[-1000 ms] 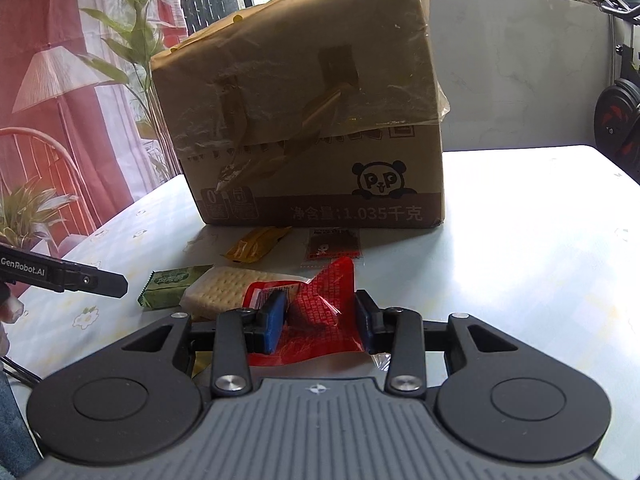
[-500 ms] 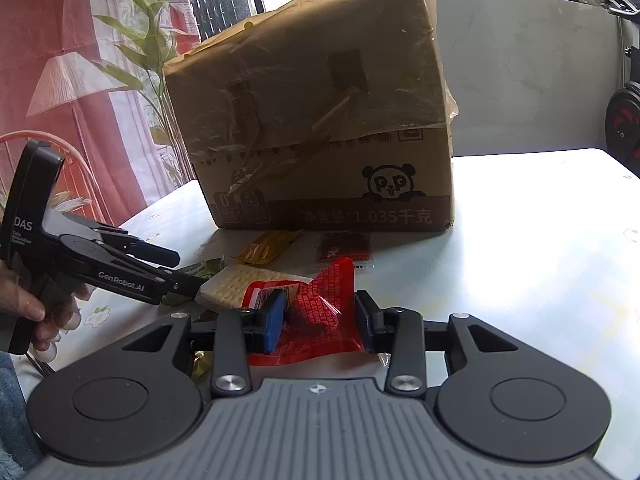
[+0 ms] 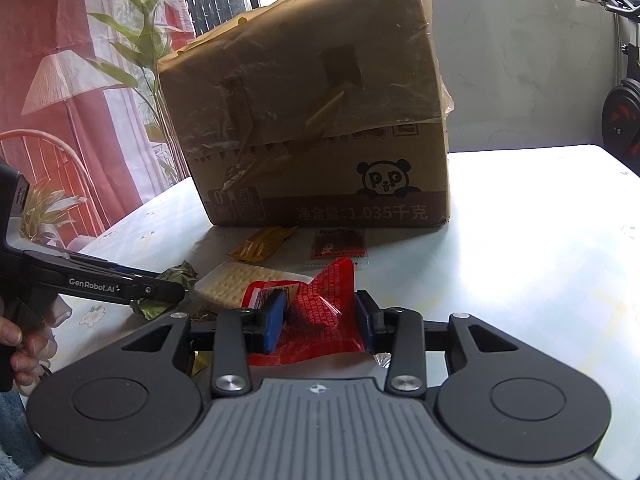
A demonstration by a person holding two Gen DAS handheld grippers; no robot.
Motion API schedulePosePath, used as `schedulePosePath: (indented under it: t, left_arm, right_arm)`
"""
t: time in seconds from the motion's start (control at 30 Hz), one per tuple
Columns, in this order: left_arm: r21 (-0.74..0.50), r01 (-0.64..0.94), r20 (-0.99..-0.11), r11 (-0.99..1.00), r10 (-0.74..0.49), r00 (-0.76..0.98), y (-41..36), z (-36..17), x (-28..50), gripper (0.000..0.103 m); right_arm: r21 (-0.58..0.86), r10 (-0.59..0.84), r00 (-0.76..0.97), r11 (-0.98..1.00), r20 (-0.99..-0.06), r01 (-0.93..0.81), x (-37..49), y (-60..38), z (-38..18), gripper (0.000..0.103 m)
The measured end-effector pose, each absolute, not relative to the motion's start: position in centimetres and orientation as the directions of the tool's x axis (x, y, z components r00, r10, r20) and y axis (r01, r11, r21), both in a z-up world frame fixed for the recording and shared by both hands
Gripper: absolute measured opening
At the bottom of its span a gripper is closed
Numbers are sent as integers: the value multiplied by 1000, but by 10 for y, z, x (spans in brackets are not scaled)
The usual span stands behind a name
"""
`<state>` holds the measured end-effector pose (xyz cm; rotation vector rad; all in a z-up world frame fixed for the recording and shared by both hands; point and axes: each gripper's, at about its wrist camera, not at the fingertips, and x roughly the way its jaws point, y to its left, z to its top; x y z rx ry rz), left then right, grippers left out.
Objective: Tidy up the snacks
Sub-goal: 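Carry both snacks over the box and open both grippers to drop them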
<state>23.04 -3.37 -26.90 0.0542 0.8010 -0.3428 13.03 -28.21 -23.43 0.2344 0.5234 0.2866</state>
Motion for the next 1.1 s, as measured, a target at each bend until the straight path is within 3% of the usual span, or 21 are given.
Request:
schedulePosePath:
  t: [0.4, 0.57, 0.77, 0.93, 1.1]
  left_arm:
    - [-83, 309, -678, 947, -281, 679, -28, -256, 222, 41]
    - [-30, 319, -579, 947, -277, 767, -26, -212, 229, 38]
    - [5, 363, -431, 932, -325, 841, -29, -147, 249, 38]
    - [-76, 377, -356, 923, -378, 854, -31, -111, 266, 38]
    - [-38, 402, -294, 915, -395, 870, -48, -82, 284, 38]
  right_arm:
    - [300, 326, 830, 932, -453, -202, 130, -284, -235, 40]
    - [320, 320, 841, 929, -436, -188, 127, -290, -225, 40]
    - [286, 297, 902, 935, -314, -208, 137, -303, -171, 40]
    - [254, 266, 943, 943, -199, -213, 155, -314, -123, 40]
    - [195, 255, 960, 954, -120, -229, 179, -318, -84, 40]
